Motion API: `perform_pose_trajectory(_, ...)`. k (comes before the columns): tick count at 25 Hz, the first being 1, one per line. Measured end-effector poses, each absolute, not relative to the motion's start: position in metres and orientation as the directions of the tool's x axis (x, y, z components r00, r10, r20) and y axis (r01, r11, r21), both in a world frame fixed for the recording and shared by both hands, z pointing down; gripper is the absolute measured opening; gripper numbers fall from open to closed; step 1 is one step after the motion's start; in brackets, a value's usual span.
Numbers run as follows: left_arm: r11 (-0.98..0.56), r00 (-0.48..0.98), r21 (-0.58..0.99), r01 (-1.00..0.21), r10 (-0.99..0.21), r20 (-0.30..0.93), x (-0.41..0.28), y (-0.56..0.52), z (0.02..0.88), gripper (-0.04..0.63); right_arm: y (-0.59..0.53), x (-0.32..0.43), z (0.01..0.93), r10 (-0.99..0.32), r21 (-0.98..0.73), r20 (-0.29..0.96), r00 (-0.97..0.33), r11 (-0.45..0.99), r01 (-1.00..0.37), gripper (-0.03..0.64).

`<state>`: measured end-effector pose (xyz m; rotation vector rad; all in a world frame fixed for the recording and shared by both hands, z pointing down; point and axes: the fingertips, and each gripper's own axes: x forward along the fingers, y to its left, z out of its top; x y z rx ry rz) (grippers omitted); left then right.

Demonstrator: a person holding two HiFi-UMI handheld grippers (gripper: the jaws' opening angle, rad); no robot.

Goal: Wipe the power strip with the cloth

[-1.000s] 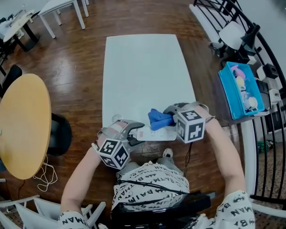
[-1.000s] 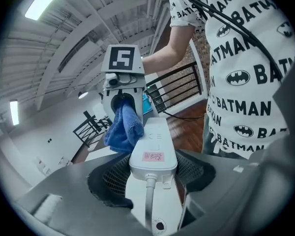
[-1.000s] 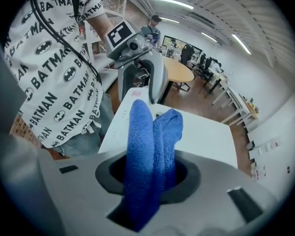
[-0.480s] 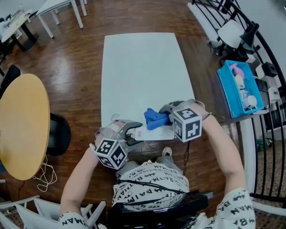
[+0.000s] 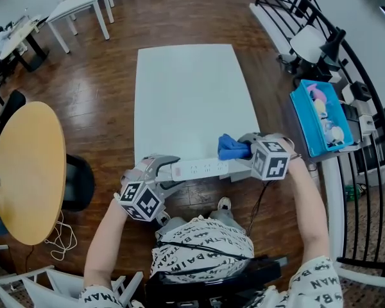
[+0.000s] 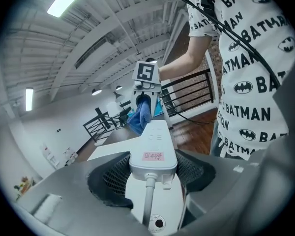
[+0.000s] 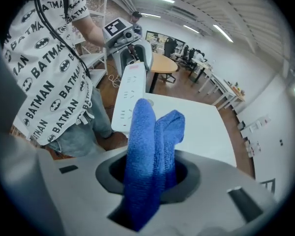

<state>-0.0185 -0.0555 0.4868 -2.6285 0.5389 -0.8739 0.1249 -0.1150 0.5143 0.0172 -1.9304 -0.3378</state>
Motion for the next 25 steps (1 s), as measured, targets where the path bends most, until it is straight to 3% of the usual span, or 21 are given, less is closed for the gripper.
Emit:
perform_pose_trajectory(15,-0.799,0.692,-0.343,-0.493,-0.600,0.401,-0.035,-0.091,0.482,0.285,-0.129,0.127,0.508,-0.328,0.250,0.790,-0.517,0.944,-0.217,0.129)
perform_pose_trajectory(25,-0.728,0.624,-0.264,-0.633,-0.682,0.382,-0.040,-0.109,0.499,0.285,-0.132,0.106,0.525,-0.446,0.171,0.720,-0.532,0.857,-0.486,0.129)
